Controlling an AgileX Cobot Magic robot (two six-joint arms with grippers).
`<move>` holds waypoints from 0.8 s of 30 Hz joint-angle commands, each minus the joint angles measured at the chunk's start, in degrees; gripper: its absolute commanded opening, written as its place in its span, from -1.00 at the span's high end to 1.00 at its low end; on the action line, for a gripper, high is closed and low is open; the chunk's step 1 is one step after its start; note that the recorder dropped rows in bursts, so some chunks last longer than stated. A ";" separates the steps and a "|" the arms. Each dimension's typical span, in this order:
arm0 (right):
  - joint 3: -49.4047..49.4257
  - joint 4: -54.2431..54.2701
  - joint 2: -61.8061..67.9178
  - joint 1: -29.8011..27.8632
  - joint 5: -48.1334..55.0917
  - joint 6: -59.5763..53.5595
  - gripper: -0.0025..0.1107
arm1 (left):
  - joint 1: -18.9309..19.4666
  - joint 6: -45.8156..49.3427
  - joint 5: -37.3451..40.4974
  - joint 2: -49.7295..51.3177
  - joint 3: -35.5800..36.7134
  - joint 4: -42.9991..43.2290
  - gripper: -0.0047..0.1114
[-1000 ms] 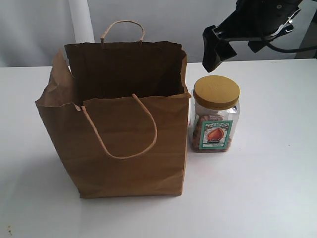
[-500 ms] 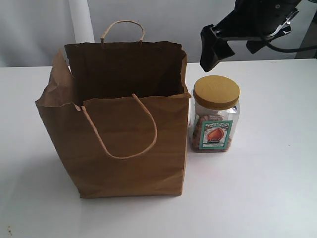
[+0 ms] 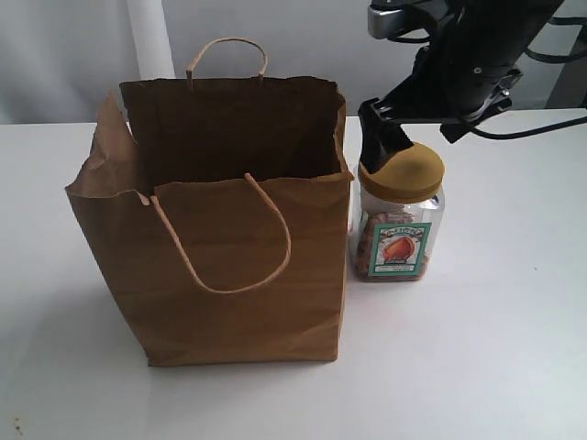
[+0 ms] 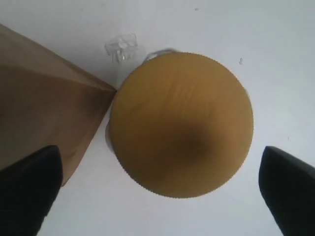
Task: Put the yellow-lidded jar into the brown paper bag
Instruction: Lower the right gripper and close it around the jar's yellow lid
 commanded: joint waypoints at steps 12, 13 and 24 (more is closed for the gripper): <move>0.03 -2.74 5.12 0.10 -5.59 1.32 -0.90 | -0.15 -0.22 -0.45 0.17 -0.13 -0.22 0.90; 0.03 -2.79 5.49 0.10 -5.71 1.32 -0.90 | -0.15 -0.22 -0.45 0.17 -0.13 -0.22 0.90; 0.03 -2.79 7.09 0.10 -6.01 1.32 -0.90 | -0.15 -0.22 -0.45 0.17 -0.13 -0.22 0.90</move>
